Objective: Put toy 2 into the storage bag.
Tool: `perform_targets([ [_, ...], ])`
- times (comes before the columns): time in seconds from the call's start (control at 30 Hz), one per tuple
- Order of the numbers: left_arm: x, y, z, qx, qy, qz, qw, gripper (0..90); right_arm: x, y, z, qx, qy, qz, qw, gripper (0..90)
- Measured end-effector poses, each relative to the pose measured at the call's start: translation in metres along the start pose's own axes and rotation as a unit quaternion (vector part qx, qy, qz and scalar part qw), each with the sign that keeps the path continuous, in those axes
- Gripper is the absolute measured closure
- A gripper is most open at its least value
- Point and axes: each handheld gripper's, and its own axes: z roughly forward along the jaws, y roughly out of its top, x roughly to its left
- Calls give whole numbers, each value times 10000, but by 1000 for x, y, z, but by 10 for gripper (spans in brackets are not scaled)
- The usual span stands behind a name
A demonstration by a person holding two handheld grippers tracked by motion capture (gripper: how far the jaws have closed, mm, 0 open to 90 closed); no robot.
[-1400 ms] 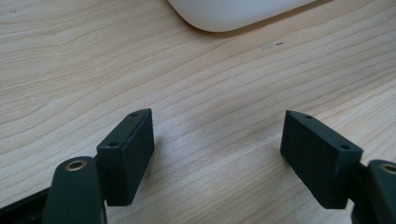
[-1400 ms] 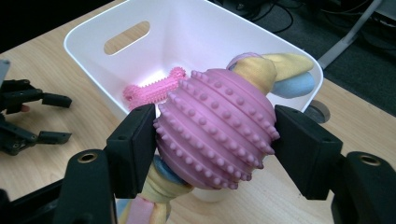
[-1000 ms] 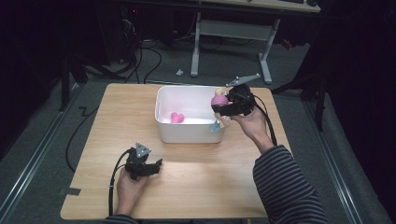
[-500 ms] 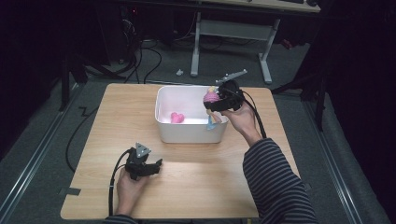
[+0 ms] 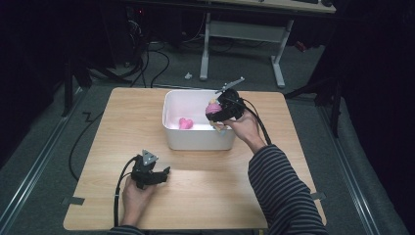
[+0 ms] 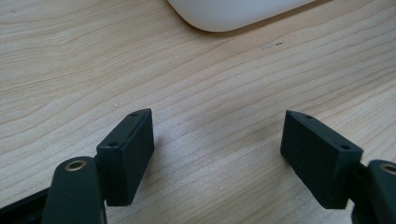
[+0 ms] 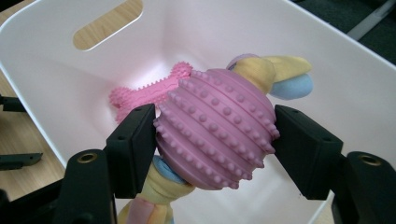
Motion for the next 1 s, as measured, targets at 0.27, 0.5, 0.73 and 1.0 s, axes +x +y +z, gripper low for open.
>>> perform_targets([
  [0.27, 0, 0, 0, -1, 0, 0, 10000, 261, 6, 0, 9, 180, 164, -152, 9996, 328],
  [0.5, 0, 0, 0, -1, 3, 9, 10000, 261, 11, -1, 15, 311, 268, -168, 9990, 326],
  [0.73, 1, 0, 0, 3, 29, -41, 10000, 256, 9, -4, 18, 345, 378, -75, 9987, 322],
  [1.0, 1, 0, 0, 9, 40, -40, 10000, 250, 2, -7, 16, 332, 600, 196, 9975, 284],
])
